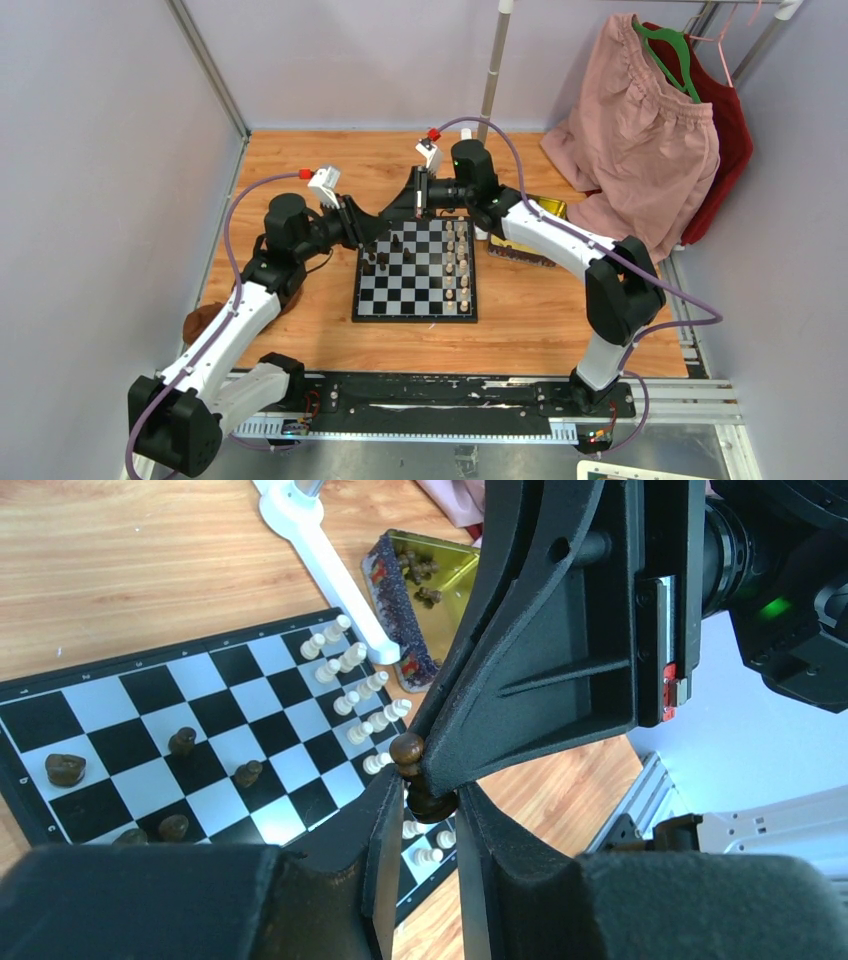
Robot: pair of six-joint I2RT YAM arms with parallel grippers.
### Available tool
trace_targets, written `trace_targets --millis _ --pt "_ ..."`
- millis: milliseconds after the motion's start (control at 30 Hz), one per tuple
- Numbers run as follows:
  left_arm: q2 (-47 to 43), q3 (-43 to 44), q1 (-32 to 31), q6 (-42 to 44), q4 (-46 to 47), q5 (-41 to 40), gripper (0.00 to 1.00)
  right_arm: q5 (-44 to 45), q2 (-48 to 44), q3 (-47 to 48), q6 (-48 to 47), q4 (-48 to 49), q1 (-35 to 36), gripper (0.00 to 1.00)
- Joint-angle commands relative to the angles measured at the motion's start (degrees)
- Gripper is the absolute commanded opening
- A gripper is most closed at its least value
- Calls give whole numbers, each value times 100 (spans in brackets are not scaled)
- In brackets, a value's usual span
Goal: Set up the chess pieces on the board
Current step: Pick up the chess piece from the storage box.
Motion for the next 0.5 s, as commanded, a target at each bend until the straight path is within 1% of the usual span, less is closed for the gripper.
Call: trace_targets --millis 0,300,400,467 --pt "-224 98 29 -103 578 -11 0 -364 181 -11 -110 -147 204 0" --pt "-339 138 37 -100 595 -54 0 -543 133 -207 -34 127 205 1" --pt "-389 150 38 81 386 -123 0 -570 91 -237 -86 128 195 4" --pt "-412 148 37 192 247 -145 0 -601 61 -234 -125 113 176 9"
